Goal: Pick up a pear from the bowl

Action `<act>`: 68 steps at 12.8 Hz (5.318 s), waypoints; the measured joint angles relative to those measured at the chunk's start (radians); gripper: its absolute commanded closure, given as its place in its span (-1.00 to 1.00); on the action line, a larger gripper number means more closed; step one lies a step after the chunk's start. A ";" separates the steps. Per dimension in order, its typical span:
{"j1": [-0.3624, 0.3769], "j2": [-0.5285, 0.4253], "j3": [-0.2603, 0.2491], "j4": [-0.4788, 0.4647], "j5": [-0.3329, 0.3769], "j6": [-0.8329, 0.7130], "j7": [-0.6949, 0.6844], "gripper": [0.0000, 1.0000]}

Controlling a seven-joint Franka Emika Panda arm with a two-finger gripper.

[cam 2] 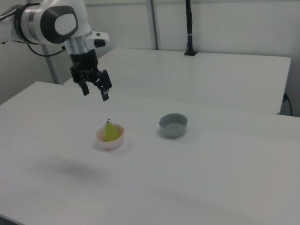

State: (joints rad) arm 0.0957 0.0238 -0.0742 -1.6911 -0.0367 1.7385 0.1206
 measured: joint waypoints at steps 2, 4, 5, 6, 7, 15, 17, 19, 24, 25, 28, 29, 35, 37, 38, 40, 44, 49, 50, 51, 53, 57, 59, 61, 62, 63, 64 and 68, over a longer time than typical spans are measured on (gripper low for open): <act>0.000 0.000 0.000 0.000 0.000 0.000 0.000 -1.00; 0.000 0.000 0.000 0.000 0.000 0.000 -0.001 -1.00; 0.000 0.000 0.000 0.000 0.000 0.000 -0.011 -1.00; 0.000 0.000 0.000 0.000 0.000 0.000 -0.021 -1.00; 0.000 0.001 0.000 0.000 0.000 0.000 -0.036 -1.00; 0.003 0.085 0.004 0.003 0.001 0.114 -0.139 -1.00; 0.012 0.156 0.012 0.004 0.001 0.183 -0.139 -1.00; 0.013 0.214 0.028 0.005 0.001 0.229 -0.139 -1.00; 0.035 0.355 0.059 0.006 0.000 0.350 -0.137 -1.00; 0.037 0.374 0.059 0.006 -0.003 0.358 -0.137 -1.00; 0.036 0.398 0.058 0.009 -0.033 0.358 -0.137 -0.85; 0.035 0.404 0.058 0.009 -0.036 0.360 -0.137 -0.86; 0.036 0.430 0.058 0.010 -0.036 0.377 -0.137 -0.70; 0.036 0.432 0.058 0.010 -0.037 0.377 -0.137 -0.18; 0.036 0.432 0.058 0.010 -0.037 0.377 -0.137 -0.12; 0.037 0.431 0.058 0.013 -0.037 0.377 -0.138 -0.12; 0.037 0.420 0.058 0.026 -0.038 0.375 -0.138 -0.12; 0.039 0.298 0.059 0.058 -0.037 0.247 -0.138 -0.12; 0.036 0.280 0.056 0.076 -0.037 0.204 -0.138 -0.12; 0.025 0.271 0.048 0.091 -0.038 0.182 -0.138 -0.12; -0.049 0.277 0.038 0.095 -0.039 0.180 -0.198 -0.14; -0.198 0.347 0.035 0.094 -0.040 0.268 -0.297 -0.22; -0.226 0.401 0.035 0.094 -0.040 0.332 -0.326 -0.23; -0.232 0.449 0.035 0.093 -0.040 0.391 -0.334 -0.31; -0.232 0.470 0.036 0.094 -0.040 0.421 -0.334 -0.41; -0.231 0.486 0.036 0.094 -0.040 0.443 -0.334 -0.70; -0.231 0.493 0.036 0.095 -0.040 0.449 -0.334 -0.93; -0.231 0.493 0.036 0.104 -0.040 0.449 -0.334 -1.00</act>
State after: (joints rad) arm -0.1355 0.5171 -0.0378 -1.5871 -0.0763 2.1877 -0.2135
